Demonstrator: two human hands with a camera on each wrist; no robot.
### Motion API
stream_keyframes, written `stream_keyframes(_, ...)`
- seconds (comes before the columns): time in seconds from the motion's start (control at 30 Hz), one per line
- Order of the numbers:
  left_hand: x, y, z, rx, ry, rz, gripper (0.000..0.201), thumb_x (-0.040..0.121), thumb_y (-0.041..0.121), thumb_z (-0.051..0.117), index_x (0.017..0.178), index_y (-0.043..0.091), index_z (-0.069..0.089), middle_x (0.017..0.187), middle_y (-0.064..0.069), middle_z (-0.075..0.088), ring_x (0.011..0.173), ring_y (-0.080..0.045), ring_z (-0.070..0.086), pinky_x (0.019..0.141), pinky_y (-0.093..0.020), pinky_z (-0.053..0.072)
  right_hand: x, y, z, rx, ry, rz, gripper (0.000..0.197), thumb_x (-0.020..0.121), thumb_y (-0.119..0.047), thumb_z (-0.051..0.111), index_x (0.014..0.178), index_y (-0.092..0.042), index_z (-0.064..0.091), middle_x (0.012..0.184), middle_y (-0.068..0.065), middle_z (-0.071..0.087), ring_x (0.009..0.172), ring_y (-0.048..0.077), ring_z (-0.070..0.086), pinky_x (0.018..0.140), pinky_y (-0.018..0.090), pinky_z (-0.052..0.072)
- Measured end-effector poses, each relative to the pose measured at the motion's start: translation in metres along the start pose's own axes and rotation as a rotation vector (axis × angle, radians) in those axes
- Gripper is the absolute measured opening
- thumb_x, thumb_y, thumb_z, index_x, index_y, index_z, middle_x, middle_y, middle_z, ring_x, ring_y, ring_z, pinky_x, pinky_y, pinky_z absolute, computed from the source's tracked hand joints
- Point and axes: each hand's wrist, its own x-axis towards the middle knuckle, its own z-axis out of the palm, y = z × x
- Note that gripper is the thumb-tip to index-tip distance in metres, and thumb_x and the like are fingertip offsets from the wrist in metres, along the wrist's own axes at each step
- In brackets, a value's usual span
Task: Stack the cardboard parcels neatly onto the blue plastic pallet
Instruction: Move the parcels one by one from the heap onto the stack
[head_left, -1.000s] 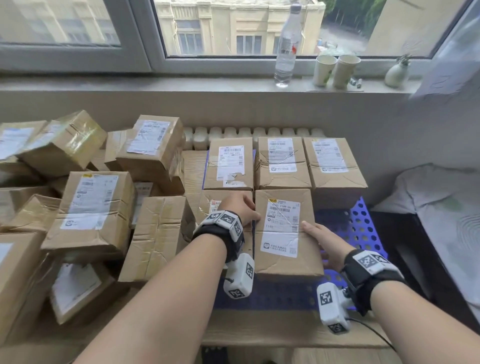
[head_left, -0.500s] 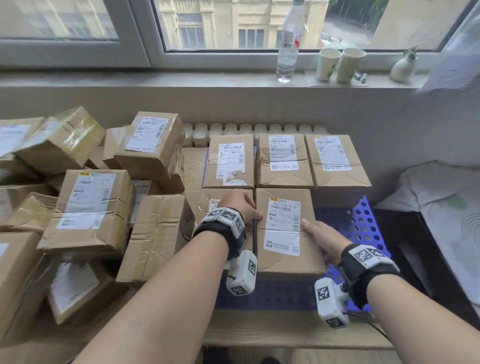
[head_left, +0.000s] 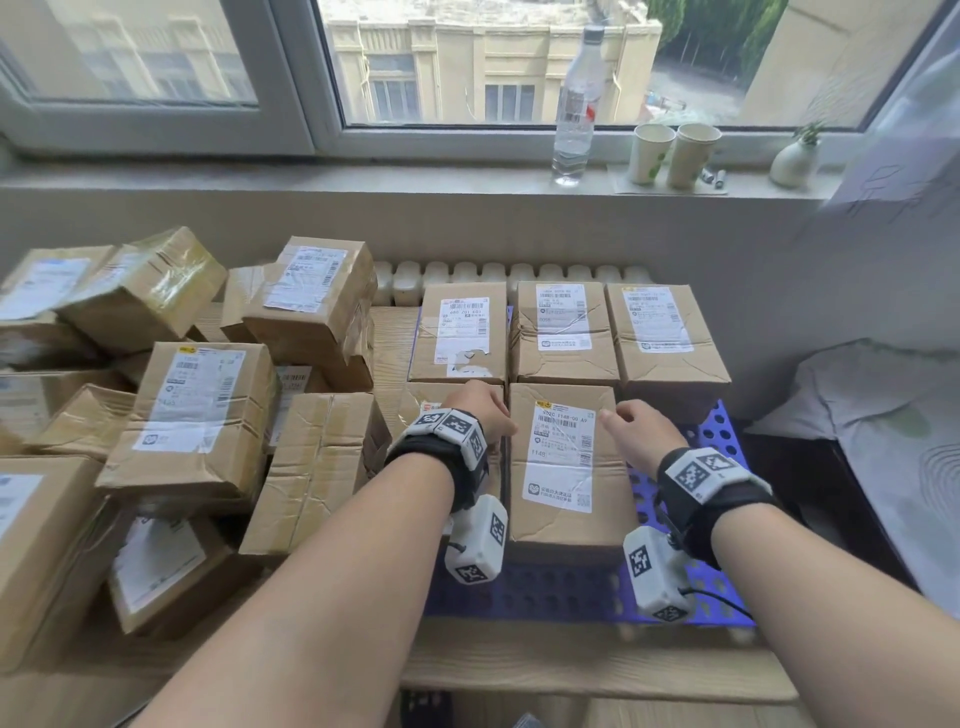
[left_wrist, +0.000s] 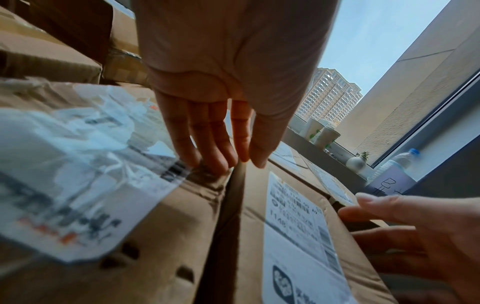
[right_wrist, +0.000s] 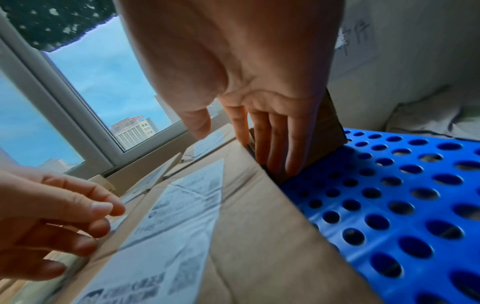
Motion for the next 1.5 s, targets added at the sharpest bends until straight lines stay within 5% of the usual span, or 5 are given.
stream_keyframes(0.17,-0.015,0.004,-0.01,0.024,0.045,0.019,0.013,0.085,0.02,0.068,0.073,0.024,0.065,0.09,-0.001,0.07,0.093,-0.019,0.067,0.077,-0.028,0.054,-0.012,-0.019,-0.012,-0.062,0.072,-0.09,0.044,0.101,-0.036,0.044,0.136,-0.01,0.05,0.134,0.01,0.057,0.122,0.028,0.053,0.1,0.035,0.041)
stream_keyframes(0.43,-0.054,-0.016,-0.031,0.086,0.202,-0.005,0.014,0.087,0.022,0.061,0.097,0.02,0.071,0.102,-0.001,0.069,0.097,-0.021,0.064,0.086,-0.033,0.054,-0.031,-0.048,0.002,-0.131,0.116,-0.295,0.03,0.096,-0.029,0.049,0.121,-0.017,0.061,0.117,0.005,0.067,0.103,0.023,0.062,0.091,0.038,0.051)
stream_keyframes(0.87,-0.109,-0.076,-0.082,0.066,0.38,-0.107,0.009,0.087,0.02,0.059,0.09,0.02,0.068,0.098,0.0,0.067,0.091,-0.02,0.062,0.074,-0.029,0.047,-0.065,-0.11,0.04,-0.166,0.051,-0.494,0.027,0.094,-0.029,0.051,0.115,-0.021,0.066,0.112,-0.001,0.069,0.097,0.018,0.063,0.089,0.037,0.053)
stream_keyframes(1.03,-0.12,-0.102,-0.105,0.048,0.393,-0.106,0.014,0.089,0.023,0.058,0.097,0.019,0.068,0.102,-0.001,0.067,0.095,-0.021,0.062,0.084,-0.035,0.052,-0.08,-0.141,0.058,-0.168,0.051,-0.529,0.019,0.094,-0.028,0.051,0.103,-0.024,0.067,0.101,-0.004,0.069,0.088,0.014,0.063,0.084,0.037,0.055)
stream_keyframes(1.5,-0.174,-0.241,-0.196,0.029,0.491,-0.174,0.016,0.087,0.018,0.055,0.095,0.02,0.069,0.101,-0.001,0.068,0.095,-0.023,0.063,0.083,-0.031,0.052,-0.149,-0.246,0.175,-0.158,0.005,-0.558,0.016,0.09,-0.025,0.053,0.091,-0.025,0.069,0.094,-0.001,0.069,0.086,0.017,0.063,0.08,0.033,0.052)
